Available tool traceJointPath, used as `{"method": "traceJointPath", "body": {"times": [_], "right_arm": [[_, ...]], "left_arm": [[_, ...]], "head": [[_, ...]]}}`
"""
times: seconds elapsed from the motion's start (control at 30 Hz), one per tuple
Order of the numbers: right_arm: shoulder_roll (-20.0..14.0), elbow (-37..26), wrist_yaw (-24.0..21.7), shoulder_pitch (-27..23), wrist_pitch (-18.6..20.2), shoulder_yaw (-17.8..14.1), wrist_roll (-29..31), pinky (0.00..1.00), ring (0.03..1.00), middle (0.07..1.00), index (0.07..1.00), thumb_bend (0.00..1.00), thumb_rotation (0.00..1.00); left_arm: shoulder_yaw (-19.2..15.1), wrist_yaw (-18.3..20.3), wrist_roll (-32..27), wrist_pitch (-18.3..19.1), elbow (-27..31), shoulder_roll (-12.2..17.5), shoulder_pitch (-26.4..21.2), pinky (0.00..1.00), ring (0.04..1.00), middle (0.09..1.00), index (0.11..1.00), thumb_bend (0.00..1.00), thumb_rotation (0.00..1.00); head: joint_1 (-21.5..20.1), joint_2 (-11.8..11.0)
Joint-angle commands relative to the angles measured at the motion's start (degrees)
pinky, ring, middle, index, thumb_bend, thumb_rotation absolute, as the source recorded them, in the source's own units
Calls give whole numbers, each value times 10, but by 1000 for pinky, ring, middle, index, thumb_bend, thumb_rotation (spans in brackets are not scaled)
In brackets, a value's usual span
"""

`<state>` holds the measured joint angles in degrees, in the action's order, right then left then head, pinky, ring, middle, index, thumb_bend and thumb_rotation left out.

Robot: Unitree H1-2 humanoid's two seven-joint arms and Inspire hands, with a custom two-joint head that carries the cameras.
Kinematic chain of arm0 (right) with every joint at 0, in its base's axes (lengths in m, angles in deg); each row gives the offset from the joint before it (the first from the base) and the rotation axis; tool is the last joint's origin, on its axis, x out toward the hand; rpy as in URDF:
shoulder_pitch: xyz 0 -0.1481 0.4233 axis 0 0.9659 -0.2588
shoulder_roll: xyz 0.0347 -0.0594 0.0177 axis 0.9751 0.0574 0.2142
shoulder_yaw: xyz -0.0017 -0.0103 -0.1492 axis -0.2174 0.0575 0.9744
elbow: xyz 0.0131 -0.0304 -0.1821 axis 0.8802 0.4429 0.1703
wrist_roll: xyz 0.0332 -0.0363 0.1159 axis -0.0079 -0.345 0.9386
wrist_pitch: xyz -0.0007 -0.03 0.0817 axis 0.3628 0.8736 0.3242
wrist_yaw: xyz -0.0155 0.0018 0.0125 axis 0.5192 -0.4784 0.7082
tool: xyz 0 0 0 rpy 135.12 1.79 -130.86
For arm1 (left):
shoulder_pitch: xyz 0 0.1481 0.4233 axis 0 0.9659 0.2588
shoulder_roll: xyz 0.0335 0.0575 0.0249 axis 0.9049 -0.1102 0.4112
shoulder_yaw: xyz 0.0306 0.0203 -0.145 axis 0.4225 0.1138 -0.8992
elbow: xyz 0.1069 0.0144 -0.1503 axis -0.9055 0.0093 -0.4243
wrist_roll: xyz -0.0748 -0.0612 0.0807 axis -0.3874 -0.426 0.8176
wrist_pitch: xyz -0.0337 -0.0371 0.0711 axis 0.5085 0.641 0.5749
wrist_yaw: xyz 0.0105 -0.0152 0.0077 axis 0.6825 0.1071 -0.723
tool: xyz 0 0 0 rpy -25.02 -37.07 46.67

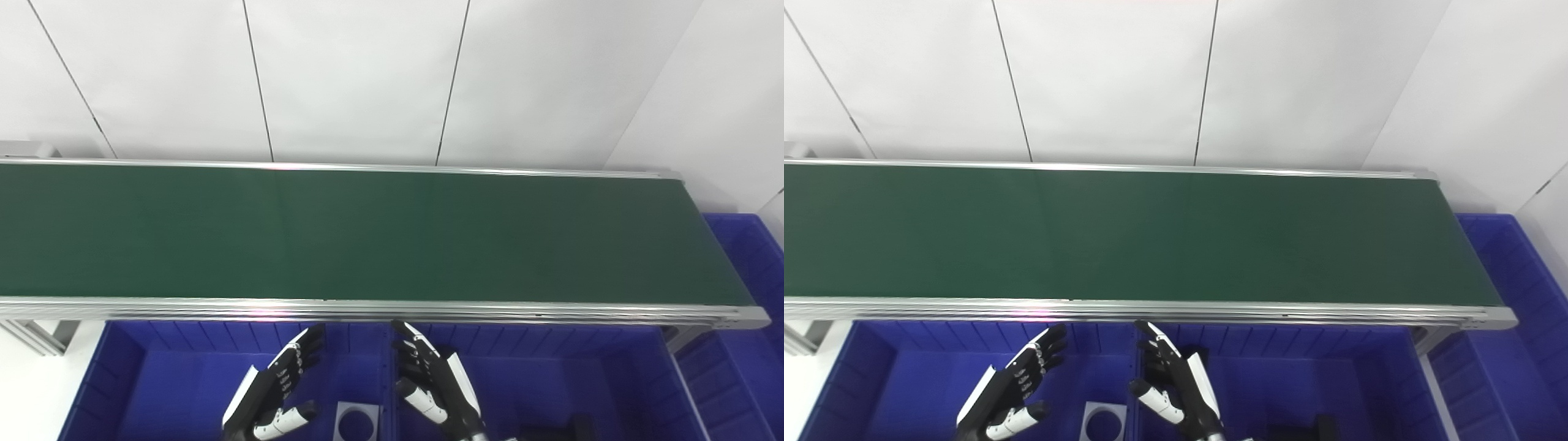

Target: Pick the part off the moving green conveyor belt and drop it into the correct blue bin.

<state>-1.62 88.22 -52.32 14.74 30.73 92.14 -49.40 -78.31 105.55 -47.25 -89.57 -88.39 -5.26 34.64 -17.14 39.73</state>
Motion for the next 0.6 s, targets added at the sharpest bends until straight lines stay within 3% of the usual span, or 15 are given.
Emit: {"method": "traceJointPath", "body": {"times": [0.0,0.03,0.2,0.57], "right_arm": [[-8,-25,-11,3,-20,-8,11,798,840,923,903,852,901],[-13,-30,-15,5,-20,-11,15,800,841,924,904,850,900],[-28,-45,-36,11,-20,-28,33,791,833,913,902,843,910],[-34,-55,-68,17,-20,-58,45,786,826,902,898,835,912]], "left_arm": [[8,-21,15,-17,19,-11,2,907,938,950,912,822,600],[11,-31,22,-17,19,-15,2,905,937,950,912,821,602],[28,-79,52,-16,10,-24,-8,925,942,946,911,835,623],[65,-150,71,-16,-8,-22,-23,893,916,929,898,843,640]], "head": [[31,8],[60,14],[102,21],[146,23]]}}
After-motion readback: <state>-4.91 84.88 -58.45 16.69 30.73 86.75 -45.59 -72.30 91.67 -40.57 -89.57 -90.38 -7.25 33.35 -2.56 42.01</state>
